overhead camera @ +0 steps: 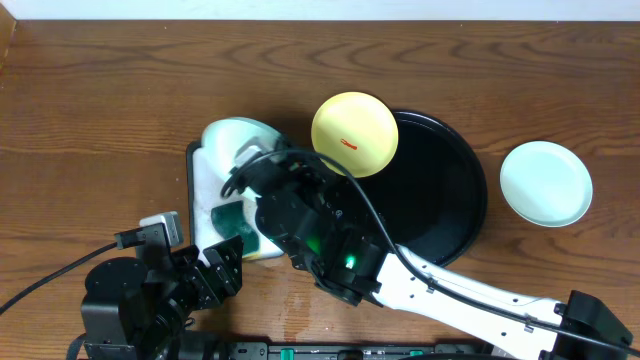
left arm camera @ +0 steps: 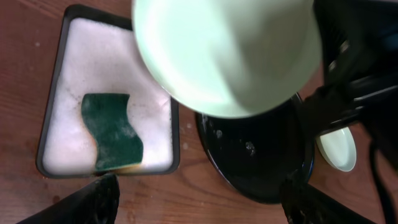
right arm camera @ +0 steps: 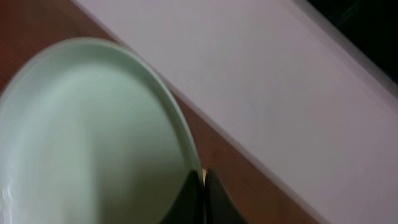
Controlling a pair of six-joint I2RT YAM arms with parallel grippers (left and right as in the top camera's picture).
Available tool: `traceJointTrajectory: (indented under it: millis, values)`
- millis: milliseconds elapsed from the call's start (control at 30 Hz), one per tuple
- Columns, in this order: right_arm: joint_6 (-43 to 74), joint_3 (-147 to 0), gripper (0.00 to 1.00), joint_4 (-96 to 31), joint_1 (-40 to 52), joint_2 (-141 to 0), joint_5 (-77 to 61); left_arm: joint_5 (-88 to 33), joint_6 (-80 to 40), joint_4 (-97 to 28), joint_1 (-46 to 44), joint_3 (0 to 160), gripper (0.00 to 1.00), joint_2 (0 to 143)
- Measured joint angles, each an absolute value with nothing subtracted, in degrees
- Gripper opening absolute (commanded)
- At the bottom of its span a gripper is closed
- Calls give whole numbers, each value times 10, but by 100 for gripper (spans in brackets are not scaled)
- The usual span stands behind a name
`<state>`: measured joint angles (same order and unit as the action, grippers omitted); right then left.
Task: Clean dirty plates on tray and stack at the side
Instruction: 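Carry the plate right and stack it on the first pale green plate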
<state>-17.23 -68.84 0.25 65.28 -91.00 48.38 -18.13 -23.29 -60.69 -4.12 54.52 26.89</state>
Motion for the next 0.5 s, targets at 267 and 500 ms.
traceJointTrajectory:
  millis: [267,500]
  values:
    - [140,-688,1,-213,590,-897,278,-181,-233,-608,-41,545,83,269]
    - [257,-689,1,-337,365,-802,60,-181,-233,-608,-41,545,83,269]
